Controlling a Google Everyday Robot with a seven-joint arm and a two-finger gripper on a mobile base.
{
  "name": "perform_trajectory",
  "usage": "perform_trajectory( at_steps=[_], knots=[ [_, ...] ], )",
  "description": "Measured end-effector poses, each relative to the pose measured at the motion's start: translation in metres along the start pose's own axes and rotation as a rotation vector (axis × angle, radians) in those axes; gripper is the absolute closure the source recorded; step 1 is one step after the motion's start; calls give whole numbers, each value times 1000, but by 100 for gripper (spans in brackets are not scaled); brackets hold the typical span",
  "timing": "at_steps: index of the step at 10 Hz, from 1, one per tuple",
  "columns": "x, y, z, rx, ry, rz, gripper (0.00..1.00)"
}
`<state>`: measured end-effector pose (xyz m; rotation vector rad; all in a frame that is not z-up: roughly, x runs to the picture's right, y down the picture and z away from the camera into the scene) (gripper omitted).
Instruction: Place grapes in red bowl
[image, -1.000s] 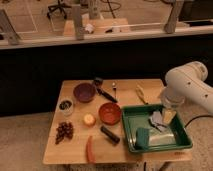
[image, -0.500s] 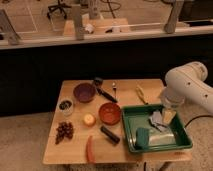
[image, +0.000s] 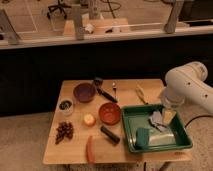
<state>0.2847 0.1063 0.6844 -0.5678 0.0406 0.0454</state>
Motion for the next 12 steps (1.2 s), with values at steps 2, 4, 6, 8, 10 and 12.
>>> perform_trajectory(
  at_steps=[2, 4, 6, 8, 10, 12],
  knots=[
    [0, 0, 0, 0, 0, 0, 20],
    [0, 0, 0, 0, 0, 0, 20],
    [-4, -4, -3, 8, 22, -44, 20],
    [-31, -25, -9, 11, 49, -159, 20],
    [-68, -57, -18, 11, 62, -309, 20],
    [-125, -81, -29, 15, 61, -550, 20]
  ],
)
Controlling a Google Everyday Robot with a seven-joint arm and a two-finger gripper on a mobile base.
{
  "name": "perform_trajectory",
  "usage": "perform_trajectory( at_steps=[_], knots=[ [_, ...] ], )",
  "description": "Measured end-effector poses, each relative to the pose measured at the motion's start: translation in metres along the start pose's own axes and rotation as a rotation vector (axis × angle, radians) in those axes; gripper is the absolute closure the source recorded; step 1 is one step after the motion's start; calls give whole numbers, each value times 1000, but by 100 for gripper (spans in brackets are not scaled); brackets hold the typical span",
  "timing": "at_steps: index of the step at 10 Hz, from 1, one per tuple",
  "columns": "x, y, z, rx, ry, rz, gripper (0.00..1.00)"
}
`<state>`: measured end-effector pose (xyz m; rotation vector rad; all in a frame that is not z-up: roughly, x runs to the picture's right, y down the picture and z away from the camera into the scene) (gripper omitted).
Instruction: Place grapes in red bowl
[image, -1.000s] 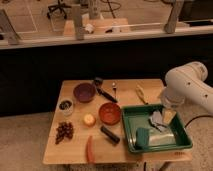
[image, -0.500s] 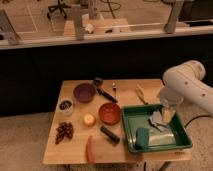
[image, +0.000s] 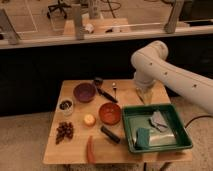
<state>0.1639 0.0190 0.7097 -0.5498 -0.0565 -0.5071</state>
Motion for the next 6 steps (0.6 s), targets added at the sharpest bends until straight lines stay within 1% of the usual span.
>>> perform_trajectory(
  at_steps=[1, 2, 3, 4, 6],
  knots=[
    [-16, -14, -4, 9, -8, -97, 20],
    [-35, -25, -7, 7, -4, -205, 20],
    [-54, -36, -9, 9, 1, -282, 20],
    [-55, -36, -10, 4, 5, -292, 20],
    [-53, -34, -10, -1, 7, -290, 20]
  ],
)
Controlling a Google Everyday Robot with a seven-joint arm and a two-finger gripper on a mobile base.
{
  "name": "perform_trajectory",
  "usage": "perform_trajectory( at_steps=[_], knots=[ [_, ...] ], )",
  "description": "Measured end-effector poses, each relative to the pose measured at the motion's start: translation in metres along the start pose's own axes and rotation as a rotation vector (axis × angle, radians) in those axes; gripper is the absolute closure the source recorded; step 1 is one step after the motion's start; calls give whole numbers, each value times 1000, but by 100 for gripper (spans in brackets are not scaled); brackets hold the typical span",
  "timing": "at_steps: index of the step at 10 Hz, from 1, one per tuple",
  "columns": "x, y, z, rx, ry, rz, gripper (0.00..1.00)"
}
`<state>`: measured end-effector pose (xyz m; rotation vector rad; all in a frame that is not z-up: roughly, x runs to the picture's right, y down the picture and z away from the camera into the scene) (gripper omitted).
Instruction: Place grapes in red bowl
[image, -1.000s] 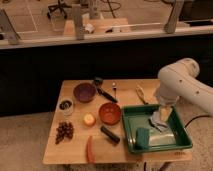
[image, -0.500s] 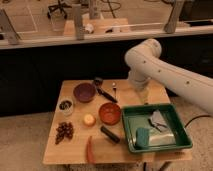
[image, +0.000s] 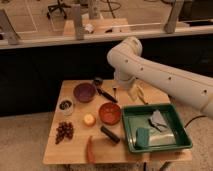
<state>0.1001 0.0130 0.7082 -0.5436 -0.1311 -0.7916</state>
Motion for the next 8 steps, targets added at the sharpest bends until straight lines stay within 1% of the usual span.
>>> perform_trajectory(
  at_steps=[3, 4, 5, 6, 8],
  knots=[
    [0, -1, 0, 2, 0, -1, 20],
    [-1, -3, -1, 4, 2, -21, 20],
    [-4, -10, -3, 11, 7, -71, 20],
    [-14, -24, -5, 27, 4, -159, 20],
    [-36, -51, -6, 65, -21, -312, 20]
  ],
)
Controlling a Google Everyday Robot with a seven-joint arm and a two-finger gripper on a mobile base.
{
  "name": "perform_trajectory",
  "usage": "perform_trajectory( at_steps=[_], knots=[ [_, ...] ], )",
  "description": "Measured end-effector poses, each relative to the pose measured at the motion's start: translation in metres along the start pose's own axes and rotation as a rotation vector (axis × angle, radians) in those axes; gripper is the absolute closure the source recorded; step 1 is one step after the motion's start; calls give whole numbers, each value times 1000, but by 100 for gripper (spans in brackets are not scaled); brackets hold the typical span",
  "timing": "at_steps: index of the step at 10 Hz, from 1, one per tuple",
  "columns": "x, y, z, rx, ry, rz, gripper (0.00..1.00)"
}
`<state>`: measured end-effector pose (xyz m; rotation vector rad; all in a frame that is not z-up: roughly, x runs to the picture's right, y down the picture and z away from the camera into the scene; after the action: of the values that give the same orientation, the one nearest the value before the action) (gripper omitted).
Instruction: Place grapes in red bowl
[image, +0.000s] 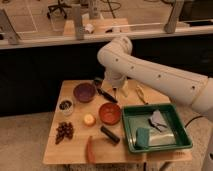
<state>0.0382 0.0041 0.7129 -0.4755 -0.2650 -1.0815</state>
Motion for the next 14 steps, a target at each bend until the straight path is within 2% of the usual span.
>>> perform_trajectory(
  at_steps=[3, 5, 8, 11, 14],
  knots=[
    [-21, -37, 11, 69, -45, -186, 20],
    [-35, -62, 20, 108, -76, -284, 20],
    [-58, -92, 36, 138, -132, -402, 20],
    [-73, -101, 50, 153, -170, -447, 20],
    [-95, -109, 55, 196, -216, -496, 20]
  ],
)
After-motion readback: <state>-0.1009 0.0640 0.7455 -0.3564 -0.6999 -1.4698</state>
